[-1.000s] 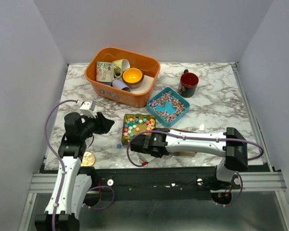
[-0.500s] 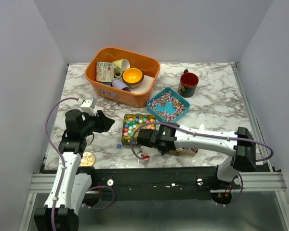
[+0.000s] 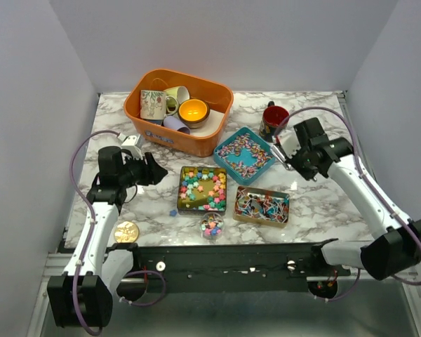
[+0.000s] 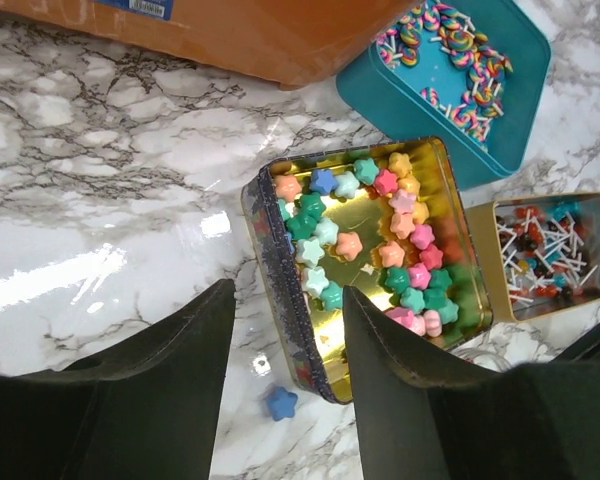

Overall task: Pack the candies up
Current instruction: Place the spatula at the center of the board.

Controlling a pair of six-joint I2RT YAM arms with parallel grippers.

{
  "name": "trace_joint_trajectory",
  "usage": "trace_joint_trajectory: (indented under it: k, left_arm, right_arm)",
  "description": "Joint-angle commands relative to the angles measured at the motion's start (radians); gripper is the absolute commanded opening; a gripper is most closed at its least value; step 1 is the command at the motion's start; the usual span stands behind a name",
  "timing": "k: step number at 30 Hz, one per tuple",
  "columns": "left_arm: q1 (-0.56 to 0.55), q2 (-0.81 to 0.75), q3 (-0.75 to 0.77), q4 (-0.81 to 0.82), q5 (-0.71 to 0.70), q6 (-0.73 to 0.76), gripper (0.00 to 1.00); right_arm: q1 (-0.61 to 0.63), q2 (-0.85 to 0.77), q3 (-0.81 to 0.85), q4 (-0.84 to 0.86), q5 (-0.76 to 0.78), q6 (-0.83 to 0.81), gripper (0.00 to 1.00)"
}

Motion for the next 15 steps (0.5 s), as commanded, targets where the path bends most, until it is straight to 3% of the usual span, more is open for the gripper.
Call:
trace_joint_trajectory:
  k: [1,7,15]
  left_arm:
    - [0.001,0.048,0.084,-0.063,0.004,0.138,0.59]
    - [0.001,0.133,0.165,-0.207,-0.079,0.365,0.64]
    - [0.008,0.2,0.17,-0.265,-0.108,0.55,0.79]
  right_arm:
    - [-0.174,-0.063,-0.229,0.258,-0.108,0.199,0.01]
    - [-0.378,0.204,-0.188,0.475,-0.118,0.303,0.01]
    - [-0.439,0.453,0.08,0.477,-0.133,0.32,0.01]
